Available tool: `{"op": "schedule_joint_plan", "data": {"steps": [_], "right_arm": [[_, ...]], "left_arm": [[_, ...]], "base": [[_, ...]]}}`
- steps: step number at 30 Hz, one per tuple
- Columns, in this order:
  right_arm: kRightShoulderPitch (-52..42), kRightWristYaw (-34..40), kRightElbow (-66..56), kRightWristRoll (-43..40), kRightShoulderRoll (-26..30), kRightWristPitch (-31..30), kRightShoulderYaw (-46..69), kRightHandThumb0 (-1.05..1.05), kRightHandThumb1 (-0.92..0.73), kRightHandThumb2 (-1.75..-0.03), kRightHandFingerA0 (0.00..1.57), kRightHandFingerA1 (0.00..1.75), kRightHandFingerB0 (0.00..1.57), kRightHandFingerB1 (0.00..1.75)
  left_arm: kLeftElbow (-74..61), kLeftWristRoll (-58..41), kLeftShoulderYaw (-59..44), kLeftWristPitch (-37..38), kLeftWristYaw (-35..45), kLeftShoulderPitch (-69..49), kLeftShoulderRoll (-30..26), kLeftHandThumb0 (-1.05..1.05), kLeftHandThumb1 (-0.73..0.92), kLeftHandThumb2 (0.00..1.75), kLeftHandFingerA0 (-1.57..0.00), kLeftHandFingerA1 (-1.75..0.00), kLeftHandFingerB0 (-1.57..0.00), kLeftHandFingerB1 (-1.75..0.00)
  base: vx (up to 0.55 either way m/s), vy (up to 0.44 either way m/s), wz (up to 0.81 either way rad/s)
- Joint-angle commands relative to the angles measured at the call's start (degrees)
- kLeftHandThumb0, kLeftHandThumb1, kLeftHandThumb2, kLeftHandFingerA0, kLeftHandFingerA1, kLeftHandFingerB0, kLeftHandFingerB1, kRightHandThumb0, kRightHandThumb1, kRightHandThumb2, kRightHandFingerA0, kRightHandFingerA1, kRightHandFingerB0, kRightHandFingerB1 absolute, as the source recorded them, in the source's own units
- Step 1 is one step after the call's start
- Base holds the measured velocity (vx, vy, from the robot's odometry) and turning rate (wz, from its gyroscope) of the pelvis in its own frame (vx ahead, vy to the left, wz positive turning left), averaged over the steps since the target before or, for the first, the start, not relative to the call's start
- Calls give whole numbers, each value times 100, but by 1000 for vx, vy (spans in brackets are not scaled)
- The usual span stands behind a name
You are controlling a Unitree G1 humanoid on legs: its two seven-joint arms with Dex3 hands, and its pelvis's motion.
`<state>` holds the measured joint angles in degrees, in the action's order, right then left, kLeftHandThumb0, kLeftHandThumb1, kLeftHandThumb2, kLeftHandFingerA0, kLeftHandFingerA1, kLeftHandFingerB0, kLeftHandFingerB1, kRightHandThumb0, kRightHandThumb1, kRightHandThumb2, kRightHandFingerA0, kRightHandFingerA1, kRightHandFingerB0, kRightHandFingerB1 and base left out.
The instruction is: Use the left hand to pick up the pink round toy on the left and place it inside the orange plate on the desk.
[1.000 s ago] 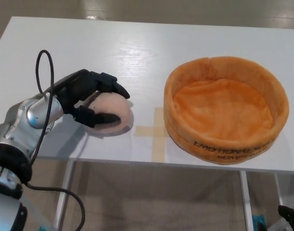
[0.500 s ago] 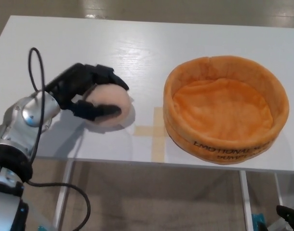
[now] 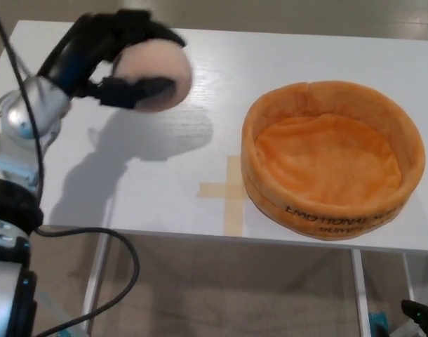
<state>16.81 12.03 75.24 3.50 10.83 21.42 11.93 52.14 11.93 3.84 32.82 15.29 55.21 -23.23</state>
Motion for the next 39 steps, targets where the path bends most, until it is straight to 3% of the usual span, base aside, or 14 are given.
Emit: {"op": "schedule_joint_plan", "data": {"steps": [1,4,6,7,11,16,21,29,30,32,33,34,35,39], "right_arm": [[-14,-65,38,-54,11,-17,29,-51,-39,-96,39,82,19,69],[-13,-120,41,-95,4,-26,66,-49,-40,-96,39,82,18,68],[-18,-128,41,-79,3,-9,61,-43,-36,-99,38,77,19,65],[-18,-99,38,-73,-8,1,63,-42,-36,-99,38,76,20,66],[1,-60,45,-37,-11,-12,43,-49,-40,-96,40,81,19,69],[7,-8,42,-14,-31,29,19,-43,-34,-99,42,79,21,66],[20,-73,39,-86,-56,7,74,-42,-35,-99,39,77,20,65],[30,-108,50,-69,-60,-5,73,-44,-34,-99,40,78,21,66],[39,-109,48,-78,-61,-14,82,-43,-34,-98,41,79,22,66],[49,-113,43,-91,-62,-32,93,-43,-34,-98,41,79,22,66],[65,-128,43,-105,-66,-46,108,-41,-35,-98,42,79,22,66],[70,-104,44,-79,-65,-61,86,-43,-36,-99,40,77,21,66],[70,-81,44,-45,-64,-73,60,-42,-36,-99,40,77,21,66],[66,-138,36,-53,-66,-32,57,-42,-36,-99,40,78,21,66]], "left_arm": [[-580,162,301,10,140,98,204,-17,67,77,-100,-126,-96,-69],[-646,332,513,-60,60,165,362,-18,69,74,-100,-120,-95,-67],[-770,557,732,-268,-63,206,516,-21,70,67,-95,-124,-98,-60],[-701,587,825,-252,-138,249,667,-15,68,79,-94,-140,-96,-71],[-491,603,1030,-411,-80,424,1036,-14,73,71,-81,-146,-90,-76],[-257,761,1247,-558,-244,631,1441,-11,72,69,-83,-147,-93,-70],[56,910,1444,-538,-465,786,1761,-9,72,69,-87,-151,-96,-77],[590,1057,1620,-553,-668,951,2103,-7,73,70,-91,-133,-97,-76],[665,1072,1638,-538,-715,928,2138,-7,75,62,-90,-124,-90,-59],[738,1067,1646,-516,-751,897,2173,-7,75,62,-90,-124,-90,-59],[750,1126,1681,-597,-803,901,2181,-15,60,58,-86,-72,-64,-42],[715,1238,1789,-755,-642,935,2132,-27,34,88,-1,-49,0,-45],[682,1412,1968,-960,-364,1004,2045,-63,41,73,0,-3,-9,-21],[800,1454,2111,-1226,-100,1146,1993,-72,45,80,0,0,-9,-24]], "base": [[0,0,0],[0,0,0],[0,0,0],[0,0,0],[0,0,0],[0,0,0],[0,0,0],[0,0,0],[0,0,0],[0,0,0],[0,0,0],[0,0,0],[0,0,0],[0,0,0]]}}
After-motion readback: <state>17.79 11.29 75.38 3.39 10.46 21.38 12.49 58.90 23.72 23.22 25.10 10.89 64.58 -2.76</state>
